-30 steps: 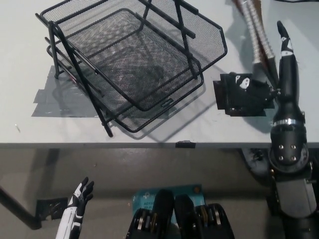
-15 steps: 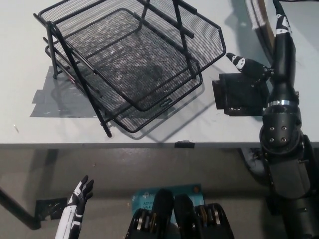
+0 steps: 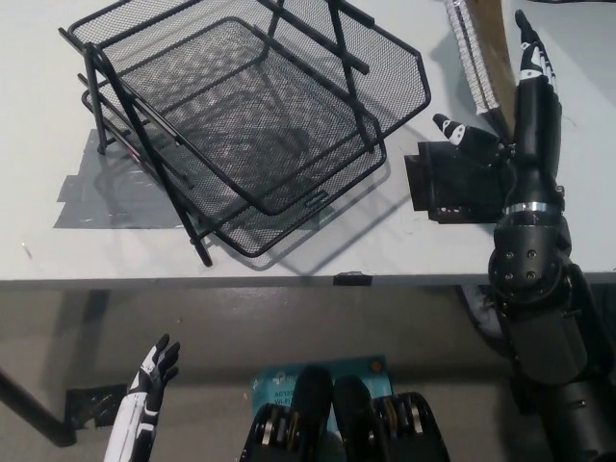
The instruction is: A person hands a notebook to the robot and the robot grabs it with its right hand and places it in the file tray kept in the centre of the desk infront of it.
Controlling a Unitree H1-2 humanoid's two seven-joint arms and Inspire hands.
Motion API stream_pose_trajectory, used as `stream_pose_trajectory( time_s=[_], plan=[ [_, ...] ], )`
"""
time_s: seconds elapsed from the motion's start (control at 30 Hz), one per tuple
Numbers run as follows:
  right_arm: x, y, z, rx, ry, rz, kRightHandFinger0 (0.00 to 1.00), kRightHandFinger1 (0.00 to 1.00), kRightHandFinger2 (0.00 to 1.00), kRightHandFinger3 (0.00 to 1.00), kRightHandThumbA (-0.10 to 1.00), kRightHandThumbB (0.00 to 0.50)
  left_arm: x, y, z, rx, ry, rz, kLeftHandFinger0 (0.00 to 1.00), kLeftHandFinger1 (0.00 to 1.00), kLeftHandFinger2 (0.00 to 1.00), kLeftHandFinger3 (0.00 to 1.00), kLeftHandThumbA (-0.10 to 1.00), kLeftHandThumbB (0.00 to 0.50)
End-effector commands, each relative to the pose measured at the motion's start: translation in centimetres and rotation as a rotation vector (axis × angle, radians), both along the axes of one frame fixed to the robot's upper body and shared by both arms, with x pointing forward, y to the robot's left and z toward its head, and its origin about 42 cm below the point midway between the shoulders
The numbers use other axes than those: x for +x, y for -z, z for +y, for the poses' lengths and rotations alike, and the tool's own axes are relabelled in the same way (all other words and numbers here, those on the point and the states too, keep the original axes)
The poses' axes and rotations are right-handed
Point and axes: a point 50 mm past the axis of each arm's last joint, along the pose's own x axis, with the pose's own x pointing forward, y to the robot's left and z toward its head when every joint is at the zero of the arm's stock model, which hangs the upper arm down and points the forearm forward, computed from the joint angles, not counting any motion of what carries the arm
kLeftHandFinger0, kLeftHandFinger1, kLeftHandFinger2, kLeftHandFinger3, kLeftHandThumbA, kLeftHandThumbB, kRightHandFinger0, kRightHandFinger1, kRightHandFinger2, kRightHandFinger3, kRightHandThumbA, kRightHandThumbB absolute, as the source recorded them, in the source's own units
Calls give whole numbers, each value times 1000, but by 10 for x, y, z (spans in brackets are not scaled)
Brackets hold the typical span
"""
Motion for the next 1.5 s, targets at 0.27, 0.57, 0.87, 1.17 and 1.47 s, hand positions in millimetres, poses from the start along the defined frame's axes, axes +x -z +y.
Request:
stream_pose_trajectory(
  time_s=[0.27, 0.57, 0.87, 1.17, 1.47],
  plan=[
    [30, -37, -10, -24, 117, -176, 637, 684, 754, 885, 468, 20, 3, -10, 7, 6, -13, -56, 1000, 1000, 1000, 1000, 1000, 386],
    [30, -43, -13, -16, 121, -239, 0, 14, 281, 185, 867, 9, 5, -10, 6, 12, -14, -54, 1000, 1000, 1000, 1000, 1000, 381],
    [25, -62, -7, 20, 98, -335, 2, 14, 73, 347, 804, 1, 9, -13, 10, 28, -14, -69, 1000, 1000, 1000, 1000, 1000, 369],
    [12, -78, -3, 27, 107, -440, 0, 0, 318, 57, 749, 0, 7, -11, 12, 32, -22, -62, 1000, 1000, 1000, 1000, 1000, 371],
    [-9, -111, -21, 87, 158, -546, 4, 0, 226, 250, 812, 0, 3, -8, 14, 29, -28, -56, 1000, 1000, 1000, 1000, 1000, 361]
  ],
)
